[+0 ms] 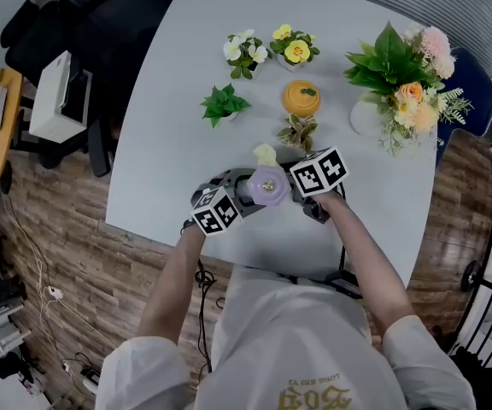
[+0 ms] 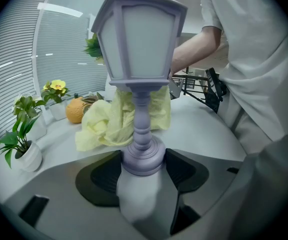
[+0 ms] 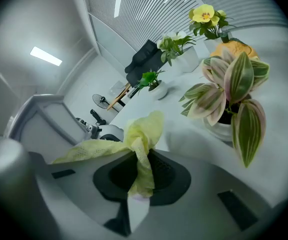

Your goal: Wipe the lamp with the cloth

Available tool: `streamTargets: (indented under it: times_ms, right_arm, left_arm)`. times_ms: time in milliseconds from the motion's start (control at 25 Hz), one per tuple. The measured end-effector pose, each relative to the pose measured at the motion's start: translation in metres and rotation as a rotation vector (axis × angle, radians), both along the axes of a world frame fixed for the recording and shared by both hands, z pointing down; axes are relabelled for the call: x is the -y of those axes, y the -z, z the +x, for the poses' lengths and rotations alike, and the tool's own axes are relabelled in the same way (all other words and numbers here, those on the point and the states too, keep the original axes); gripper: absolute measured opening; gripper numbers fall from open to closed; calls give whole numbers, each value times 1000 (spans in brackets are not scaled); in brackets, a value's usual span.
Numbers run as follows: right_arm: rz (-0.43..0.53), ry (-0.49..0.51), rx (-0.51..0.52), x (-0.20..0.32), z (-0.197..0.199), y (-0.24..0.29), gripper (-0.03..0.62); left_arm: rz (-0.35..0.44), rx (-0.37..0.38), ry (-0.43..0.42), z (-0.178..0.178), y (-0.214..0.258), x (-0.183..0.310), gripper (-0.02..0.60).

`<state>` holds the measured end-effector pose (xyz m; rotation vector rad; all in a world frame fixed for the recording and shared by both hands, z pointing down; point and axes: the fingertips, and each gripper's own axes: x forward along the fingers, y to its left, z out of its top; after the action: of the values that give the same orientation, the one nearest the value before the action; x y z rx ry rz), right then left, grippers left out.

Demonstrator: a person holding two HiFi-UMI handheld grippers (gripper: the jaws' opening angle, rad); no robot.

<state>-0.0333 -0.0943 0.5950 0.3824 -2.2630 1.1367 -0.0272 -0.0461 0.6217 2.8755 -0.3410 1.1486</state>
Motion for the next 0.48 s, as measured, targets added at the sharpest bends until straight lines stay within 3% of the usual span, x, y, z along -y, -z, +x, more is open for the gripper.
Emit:
streamTargets:
  times_ms: [480]
  right_arm:
    - [17, -7, 13, 9, -10, -4, 52]
  left_arm:
    - [-1, 2, 0, -1, -1, 2, 279]
